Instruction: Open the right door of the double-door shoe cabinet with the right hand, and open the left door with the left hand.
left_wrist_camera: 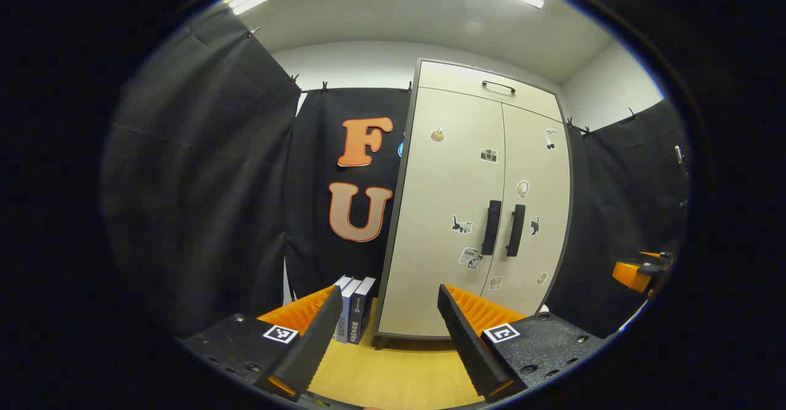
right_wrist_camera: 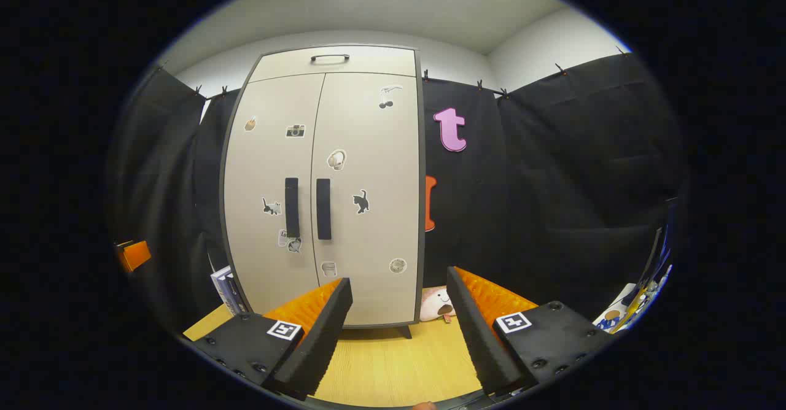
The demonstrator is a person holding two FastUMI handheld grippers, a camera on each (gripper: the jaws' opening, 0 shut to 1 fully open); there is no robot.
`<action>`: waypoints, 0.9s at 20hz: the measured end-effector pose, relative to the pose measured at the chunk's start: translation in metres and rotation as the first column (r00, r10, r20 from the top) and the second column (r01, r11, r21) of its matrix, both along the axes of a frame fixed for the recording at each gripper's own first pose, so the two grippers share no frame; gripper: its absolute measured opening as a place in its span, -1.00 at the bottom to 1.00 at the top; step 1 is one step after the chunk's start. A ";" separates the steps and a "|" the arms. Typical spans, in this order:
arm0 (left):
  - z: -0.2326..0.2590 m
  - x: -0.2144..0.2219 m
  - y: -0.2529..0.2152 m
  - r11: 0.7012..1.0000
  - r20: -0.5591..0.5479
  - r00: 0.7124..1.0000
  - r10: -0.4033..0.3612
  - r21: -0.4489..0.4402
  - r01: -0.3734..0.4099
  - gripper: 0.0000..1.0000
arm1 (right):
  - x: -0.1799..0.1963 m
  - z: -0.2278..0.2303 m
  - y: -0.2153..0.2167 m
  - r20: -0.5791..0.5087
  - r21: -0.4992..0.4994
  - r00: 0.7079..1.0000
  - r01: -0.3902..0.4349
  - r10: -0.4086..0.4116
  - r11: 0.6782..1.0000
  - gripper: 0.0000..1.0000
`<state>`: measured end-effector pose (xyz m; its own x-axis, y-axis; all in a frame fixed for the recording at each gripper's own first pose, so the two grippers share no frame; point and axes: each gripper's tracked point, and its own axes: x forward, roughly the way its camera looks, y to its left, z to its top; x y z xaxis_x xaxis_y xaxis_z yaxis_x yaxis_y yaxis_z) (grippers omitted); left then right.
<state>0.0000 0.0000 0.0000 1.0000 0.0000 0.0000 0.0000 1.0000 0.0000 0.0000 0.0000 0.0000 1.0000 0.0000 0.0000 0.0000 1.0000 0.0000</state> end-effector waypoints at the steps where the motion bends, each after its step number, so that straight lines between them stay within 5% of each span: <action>1: 0.000 0.001 -0.001 1.000 0.001 1.000 -0.005 0.001 0.005 0.89 | 0.000 -0.001 0.000 -0.003 0.003 1.000 -0.001 0.001 1.000 0.86; 2: -0.001 0.002 0.000 1.000 0.000 1.000 -0.006 0.004 0.006 0.89 | 0.000 -0.002 -0.002 -0.006 0.003 1.000 0.003 -0.003 1.000 0.97; 4: -0.003 0.003 0.000 1.000 -0.007 1.000 -0.004 0.010 0.005 0.89 | 0.000 -0.004 -0.004 -0.013 -0.004 1.000 0.009 -0.009 1.000 0.84; 13: -0.008 0.006 -0.005 1.000 -0.021 1.000 -0.016 0.022 0.016 0.84 | -0.003 -0.007 -0.006 -0.016 -0.008 1.000 0.023 -0.023 1.000 0.84; 14: -0.009 0.006 -0.004 1.000 -0.022 1.000 -0.016 0.020 0.017 0.89 | -0.003 -0.007 -0.006 -0.020 -0.007 1.000 0.024 -0.024 1.000 0.97; 18: -0.006 0.007 0.001 1.000 -0.013 1.000 -0.009 0.023 0.010 0.89 | -0.004 -0.008 -0.003 -0.024 -0.008 0.999 0.021 -0.021 1.000 0.86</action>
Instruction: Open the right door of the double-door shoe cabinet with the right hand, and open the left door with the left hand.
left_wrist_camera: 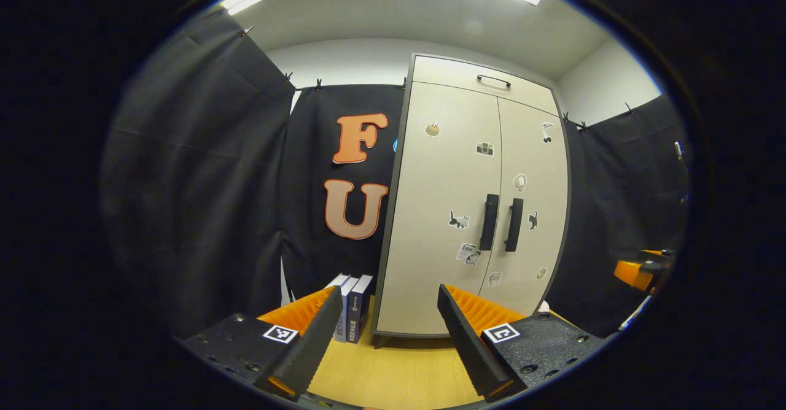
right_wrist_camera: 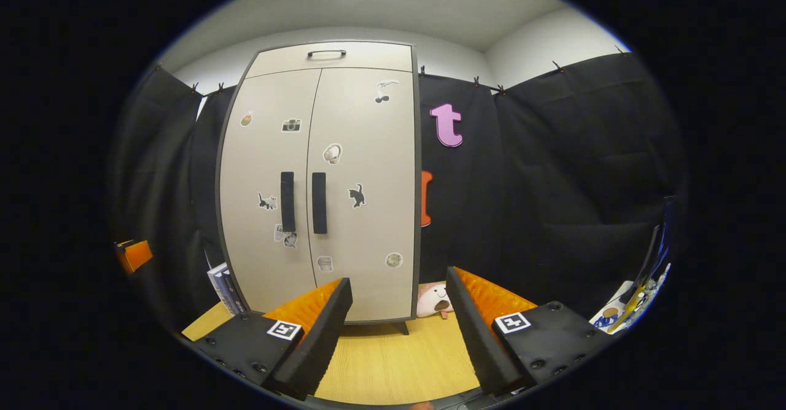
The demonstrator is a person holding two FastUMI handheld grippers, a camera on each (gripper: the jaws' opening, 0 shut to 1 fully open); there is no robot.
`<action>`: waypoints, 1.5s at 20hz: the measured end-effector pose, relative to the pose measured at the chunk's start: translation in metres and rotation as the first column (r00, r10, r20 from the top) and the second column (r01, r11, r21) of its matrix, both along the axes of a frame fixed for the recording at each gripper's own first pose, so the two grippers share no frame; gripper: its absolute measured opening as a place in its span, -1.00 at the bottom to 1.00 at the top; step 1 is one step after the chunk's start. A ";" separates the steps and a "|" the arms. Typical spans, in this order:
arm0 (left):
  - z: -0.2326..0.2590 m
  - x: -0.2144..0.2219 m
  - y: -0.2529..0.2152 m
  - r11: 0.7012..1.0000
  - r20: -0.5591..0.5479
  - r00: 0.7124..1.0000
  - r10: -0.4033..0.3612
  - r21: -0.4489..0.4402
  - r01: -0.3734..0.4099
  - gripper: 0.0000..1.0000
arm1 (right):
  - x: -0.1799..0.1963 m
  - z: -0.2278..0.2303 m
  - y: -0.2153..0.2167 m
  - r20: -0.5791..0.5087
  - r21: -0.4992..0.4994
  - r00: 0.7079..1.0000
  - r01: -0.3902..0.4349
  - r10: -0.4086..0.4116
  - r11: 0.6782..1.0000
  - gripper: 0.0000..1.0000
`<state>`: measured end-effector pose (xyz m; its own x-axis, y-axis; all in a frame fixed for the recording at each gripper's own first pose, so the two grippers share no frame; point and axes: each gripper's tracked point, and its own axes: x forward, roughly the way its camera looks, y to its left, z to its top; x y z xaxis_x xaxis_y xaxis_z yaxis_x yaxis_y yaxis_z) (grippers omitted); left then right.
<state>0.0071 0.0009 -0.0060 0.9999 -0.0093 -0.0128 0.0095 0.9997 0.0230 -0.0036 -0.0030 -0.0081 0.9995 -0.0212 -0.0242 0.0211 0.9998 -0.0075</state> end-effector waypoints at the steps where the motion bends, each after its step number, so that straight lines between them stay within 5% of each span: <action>1: 0.000 0.000 0.002 1.000 -0.001 1.000 0.002 0.003 -0.002 0.89 | 0.000 0.000 0.001 -0.001 -0.002 1.000 -0.001 0.001 1.000 0.86; 14: -0.003 -0.003 0.018 1.000 -0.010 1.000 0.015 0.010 -0.015 0.89 | 0.053 0.020 0.053 0.001 -0.028 0.996 -0.091 0.091 0.995 0.97; 19: -0.006 -0.002 0.031 0.999 -0.020 0.999 0.033 0.019 -0.033 0.89 | 0.098 0.034 0.091 -0.004 -0.006 0.988 -0.152 0.152 0.988 0.97; 20: -0.007 -0.001 0.035 0.999 -0.021 0.999 0.037 0.017 -0.037 0.89 | 0.109 0.037 0.096 -0.007 -0.010 0.988 -0.154 0.154 0.988 0.84; 21: -0.007 -0.001 0.038 0.999 -0.022 0.999 0.042 0.017 -0.042 0.89 | 0.118 0.040 0.101 -0.004 -0.012 0.988 -0.157 0.157 0.988 0.97; 25: -0.006 0.002 0.049 0.998 -0.020 0.998 0.058 0.021 -0.057 0.89 | 0.158 0.048 0.124 -0.007 -0.027 0.987 -0.161 0.161 0.987 0.86; 30: -0.009 0.007 0.066 0.996 -0.023 0.996 0.084 0.026 -0.084 0.89 | 0.203 0.053 0.145 -0.005 -0.014 0.986 -0.168 0.168 0.986 0.97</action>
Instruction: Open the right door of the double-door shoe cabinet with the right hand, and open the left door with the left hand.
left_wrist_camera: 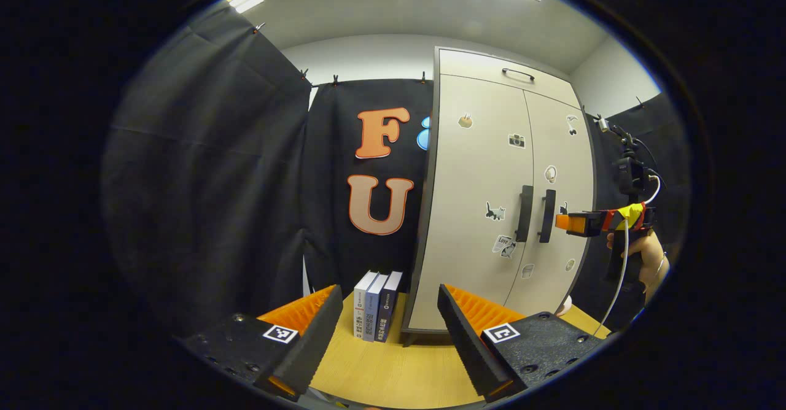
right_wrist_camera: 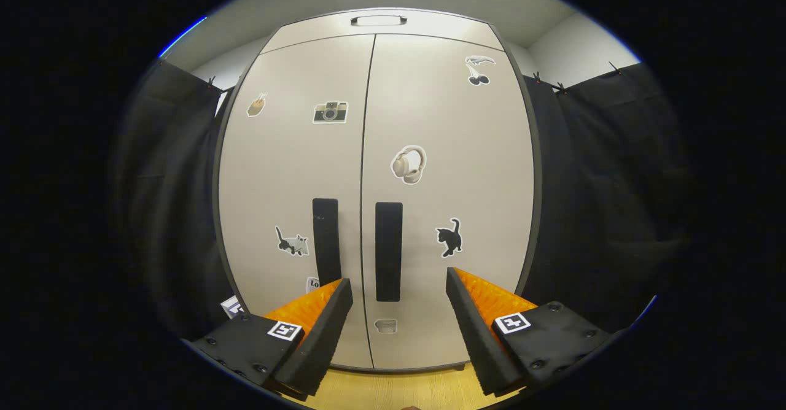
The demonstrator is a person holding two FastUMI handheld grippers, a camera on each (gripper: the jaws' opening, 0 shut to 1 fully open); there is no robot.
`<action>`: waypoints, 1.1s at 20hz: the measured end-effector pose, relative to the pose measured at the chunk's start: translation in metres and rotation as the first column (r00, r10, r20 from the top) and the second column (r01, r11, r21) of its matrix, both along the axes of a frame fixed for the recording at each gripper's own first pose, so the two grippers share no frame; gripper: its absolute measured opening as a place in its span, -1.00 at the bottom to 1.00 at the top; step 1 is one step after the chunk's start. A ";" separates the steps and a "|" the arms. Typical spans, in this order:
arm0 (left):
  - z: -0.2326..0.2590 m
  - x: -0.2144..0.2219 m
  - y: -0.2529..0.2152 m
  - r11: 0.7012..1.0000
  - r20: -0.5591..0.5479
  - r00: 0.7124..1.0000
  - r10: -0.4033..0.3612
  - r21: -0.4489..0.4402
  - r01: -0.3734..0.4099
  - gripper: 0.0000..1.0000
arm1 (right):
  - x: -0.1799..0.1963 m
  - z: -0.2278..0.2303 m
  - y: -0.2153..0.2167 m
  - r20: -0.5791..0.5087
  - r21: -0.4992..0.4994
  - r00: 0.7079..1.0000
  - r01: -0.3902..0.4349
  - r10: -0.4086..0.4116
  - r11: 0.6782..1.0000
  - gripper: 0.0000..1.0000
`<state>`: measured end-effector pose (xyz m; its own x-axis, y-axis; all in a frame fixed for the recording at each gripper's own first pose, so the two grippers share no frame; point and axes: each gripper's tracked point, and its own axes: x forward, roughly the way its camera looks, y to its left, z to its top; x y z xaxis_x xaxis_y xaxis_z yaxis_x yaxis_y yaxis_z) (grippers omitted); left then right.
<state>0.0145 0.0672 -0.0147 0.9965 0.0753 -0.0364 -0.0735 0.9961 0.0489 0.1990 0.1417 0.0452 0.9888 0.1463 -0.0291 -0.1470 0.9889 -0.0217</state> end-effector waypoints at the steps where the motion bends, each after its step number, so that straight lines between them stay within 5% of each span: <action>1: 0.000 0.002 0.003 1.000 0.000 1.000 0.007 0.001 -0.007 0.89 | 0.007 0.000 0.003 0.000 0.007 1.000 -0.001 0.001 1.000 0.97; 9: -0.003 0.015 0.017 1.000 -0.011 1.000 0.024 -0.006 -0.024 0.89 | 0.057 -0.004 0.017 -0.019 0.018 1.000 -0.004 0.004 1.000 0.97; 10: -0.005 0.016 0.018 1.000 -0.014 1.000 0.026 -0.005 -0.027 0.89 | 0.061 -0.004 0.018 -0.020 0.019 1.000 -0.002 0.002 1.000 0.75; 13: -0.007 0.018 0.022 0.999 -0.020 0.999 0.036 -0.004 -0.036 0.89 | 0.070 -0.005 0.022 -0.035 0.043 0.999 -0.015 0.017 0.999 0.69; 14: -0.007 0.018 0.023 0.999 -0.021 0.999 0.038 -0.006 -0.038 0.89 | 0.073 -0.006 0.022 -0.042 0.049 0.999 -0.016 0.018 0.999 0.48; 17: -0.007 0.019 0.025 0.999 -0.020 0.999 0.042 -0.006 -0.042 0.89 | 0.078 -0.006 0.020 -0.048 0.050 0.999 -0.014 0.016 0.999 0.31; 18: -0.007 0.018 0.026 0.999 -0.020 0.999 0.042 -0.006 -0.043 0.89 | 0.078 -0.007 0.022 -0.053 0.051 0.998 -0.023 0.026 0.998 -0.13; 21: -0.006 0.017 0.023 0.999 -0.020 0.999 0.040 -0.006 -0.040 0.89 | 0.080 -0.010 0.024 -0.070 0.057 0.997 -0.032 0.036 0.998 0.02; 22: -0.006 0.016 0.024 0.999 -0.020 0.999 0.041 -0.004 -0.041 0.89 | 0.080 -0.008 0.024 -0.065 0.062 0.997 -0.033 0.037 0.998 -0.33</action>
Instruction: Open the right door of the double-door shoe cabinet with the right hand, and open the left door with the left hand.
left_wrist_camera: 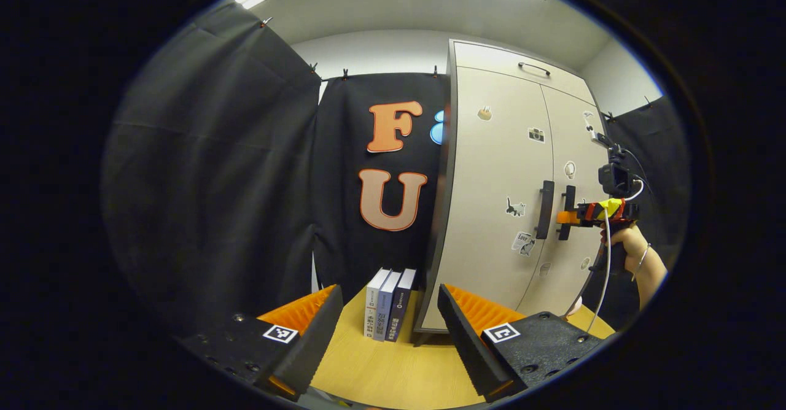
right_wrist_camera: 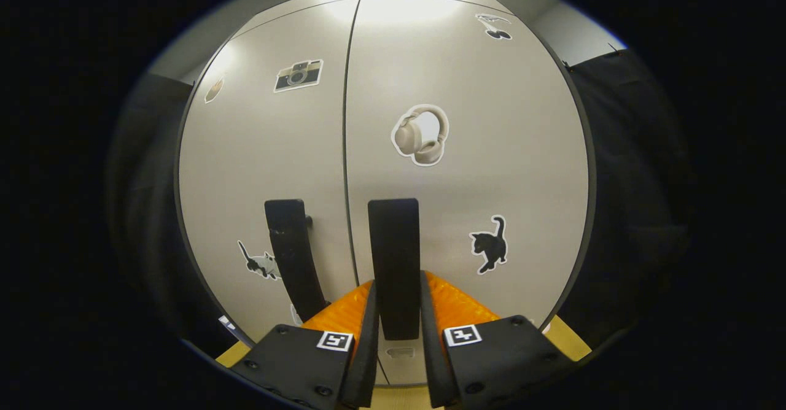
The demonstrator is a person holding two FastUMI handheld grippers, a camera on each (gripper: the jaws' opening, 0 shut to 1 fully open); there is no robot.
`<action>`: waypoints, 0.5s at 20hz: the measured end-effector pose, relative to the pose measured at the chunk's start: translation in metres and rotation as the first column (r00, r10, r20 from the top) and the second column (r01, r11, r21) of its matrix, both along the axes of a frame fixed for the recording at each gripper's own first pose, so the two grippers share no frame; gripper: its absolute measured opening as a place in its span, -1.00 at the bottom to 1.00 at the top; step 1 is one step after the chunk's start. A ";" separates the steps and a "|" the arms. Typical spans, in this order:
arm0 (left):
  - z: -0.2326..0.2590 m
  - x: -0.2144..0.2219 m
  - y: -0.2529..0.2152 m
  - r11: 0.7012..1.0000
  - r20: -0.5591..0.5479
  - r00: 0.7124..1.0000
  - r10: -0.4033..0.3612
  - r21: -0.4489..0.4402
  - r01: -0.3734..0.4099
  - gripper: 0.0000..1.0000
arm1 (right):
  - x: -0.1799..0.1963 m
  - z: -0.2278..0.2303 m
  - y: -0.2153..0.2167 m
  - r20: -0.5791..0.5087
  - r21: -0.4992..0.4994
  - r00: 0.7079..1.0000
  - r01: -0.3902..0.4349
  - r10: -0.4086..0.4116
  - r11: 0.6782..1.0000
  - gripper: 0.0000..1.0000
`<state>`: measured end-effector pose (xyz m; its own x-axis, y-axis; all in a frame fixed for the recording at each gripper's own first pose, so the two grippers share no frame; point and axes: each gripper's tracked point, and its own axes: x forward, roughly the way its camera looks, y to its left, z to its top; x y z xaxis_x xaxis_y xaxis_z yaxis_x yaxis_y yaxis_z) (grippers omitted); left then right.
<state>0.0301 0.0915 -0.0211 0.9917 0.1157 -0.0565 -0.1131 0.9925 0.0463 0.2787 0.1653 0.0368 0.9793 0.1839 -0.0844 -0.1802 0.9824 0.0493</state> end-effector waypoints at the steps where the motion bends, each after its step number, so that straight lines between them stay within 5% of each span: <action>1: 0.001 -0.001 0.000 1.000 0.001 1.000 0.003 0.002 -0.003 0.89 | -0.002 0.000 -0.001 -0.003 0.001 1.000 0.000 0.000 1.000 -0.19; 6: 0.002 -0.012 0.003 1.000 -0.002 1.000 0.010 0.006 -0.010 0.89 | -0.005 -0.003 -0.001 -0.025 0.017 1.000 0.006 -0.005 1.000 -0.33; 7: 0.003 -0.014 0.004 1.000 -0.001 1.000 0.012 0.005 -0.012 0.89 | -0.006 -0.003 -0.001 -0.028 0.025 1.000 0.008 -0.007 1.000 -0.55; 10: 0.006 -0.021 0.005 1.000 0.004 1.000 0.014 0.013 -0.014 0.89 | -0.013 -0.003 -0.003 -0.033 0.013 0.999 0.003 -0.003 1.000 -0.45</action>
